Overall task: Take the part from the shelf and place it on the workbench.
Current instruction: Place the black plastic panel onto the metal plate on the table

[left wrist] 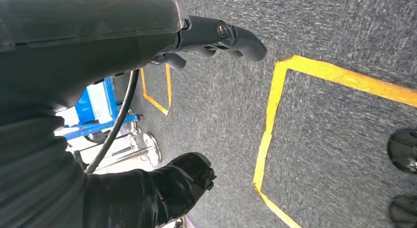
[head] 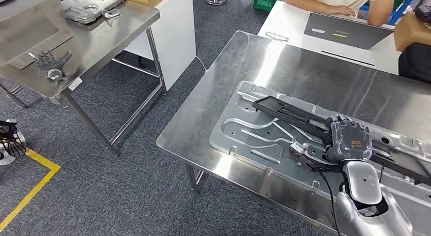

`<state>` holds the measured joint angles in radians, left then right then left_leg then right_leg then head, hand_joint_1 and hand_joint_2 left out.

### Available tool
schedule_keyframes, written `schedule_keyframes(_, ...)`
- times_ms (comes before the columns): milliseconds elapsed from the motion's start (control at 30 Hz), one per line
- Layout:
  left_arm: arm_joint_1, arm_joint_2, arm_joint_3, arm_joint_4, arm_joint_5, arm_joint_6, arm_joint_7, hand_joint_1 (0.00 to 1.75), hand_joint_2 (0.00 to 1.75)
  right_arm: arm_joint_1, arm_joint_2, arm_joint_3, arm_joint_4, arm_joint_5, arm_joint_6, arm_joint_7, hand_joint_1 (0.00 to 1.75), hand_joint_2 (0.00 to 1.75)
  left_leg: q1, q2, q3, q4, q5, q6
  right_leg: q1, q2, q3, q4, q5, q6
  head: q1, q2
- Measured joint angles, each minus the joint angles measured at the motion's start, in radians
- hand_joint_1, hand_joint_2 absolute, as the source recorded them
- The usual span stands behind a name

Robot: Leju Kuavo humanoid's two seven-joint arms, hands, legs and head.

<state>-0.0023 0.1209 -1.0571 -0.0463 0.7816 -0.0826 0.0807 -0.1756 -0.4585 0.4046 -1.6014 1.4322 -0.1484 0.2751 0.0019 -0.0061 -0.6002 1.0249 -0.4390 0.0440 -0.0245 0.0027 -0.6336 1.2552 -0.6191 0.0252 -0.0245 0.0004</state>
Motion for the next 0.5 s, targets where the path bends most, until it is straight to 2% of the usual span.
schedule_keyframes(33, 0.000, 0.000, 0.000, 0.000, 0.003, 0.001, 0.000, 0.00, 1.75, 0.003, 0.001, -0.002, 0.002, -0.002, 0.000, -0.002, 0.00, 0.00, -0.003, -0.001, 0.008, 0.001, -0.007, -0.004, 0.005, 0.000, 0.018, -0.070, 0.050, -0.008, 0.000, 0.000)
schedule_keyframes(100, -0.001, 0.000, -0.001, -0.001, 0.011, 0.005, 0.001, 0.00, 1.75, 0.008, 0.003, -0.008, 0.005, -0.007, 0.001, -0.006, 0.00, 0.00, -0.010, -0.003, 0.022, 0.002, -0.021, -0.003, 0.012, 0.000, 0.058, -0.208, 0.137, -0.020, 0.000, 0.000)
schedule_keyframes(167, -0.001, 0.000, -0.002, -0.001, 0.018, 0.009, 0.001, 0.00, 1.75, 0.012, 0.005, -0.014, 0.004, -0.012, 0.002, -0.007, 0.00, 0.00, -0.011, -0.003, 0.024, 0.001, -0.024, 0.001, 0.013, 0.002, 0.061, -0.217, 0.136, -0.020, 0.000, 0.000)
schedule_keyframes(267, -0.001, 0.000, -0.002, -0.001, 0.023, 0.010, 0.001, 0.00, 1.75, 0.017, 0.006, -0.017, 0.002, -0.016, 0.003, -0.007, 0.00, 0.00, -0.011, -0.002, 0.027, -0.004, -0.022, -0.002, 0.015, 0.003, 0.061, -0.217, 0.134, -0.023, 0.000, 0.000)
schedule_keyframes(400, 0.000, 0.001, -0.002, -0.001, 0.023, 0.011, 0.001, 0.00, 0.00, 0.020, 0.007, -0.018, 0.002, -0.017, 0.003, -0.007, 0.00, 0.00, -0.011, -0.002, 0.030, -0.010, -0.021, -0.007, 0.015, 0.002, 0.061, -0.216, 0.131, -0.027, 0.000, 0.000)
schedule_keyframes(500, -0.001, 0.001, -0.002, -0.001, 0.024, 0.010, 0.001, 0.00, 0.00, 0.020, 0.008, -0.018, 0.002, -0.017, 0.003, -0.007, 0.00, 0.00, -0.011, -0.002, 0.031, -0.012, -0.022, -0.012, 0.015, 0.002, 0.061, -0.216, 0.130, -0.029, 0.000, 0.000)
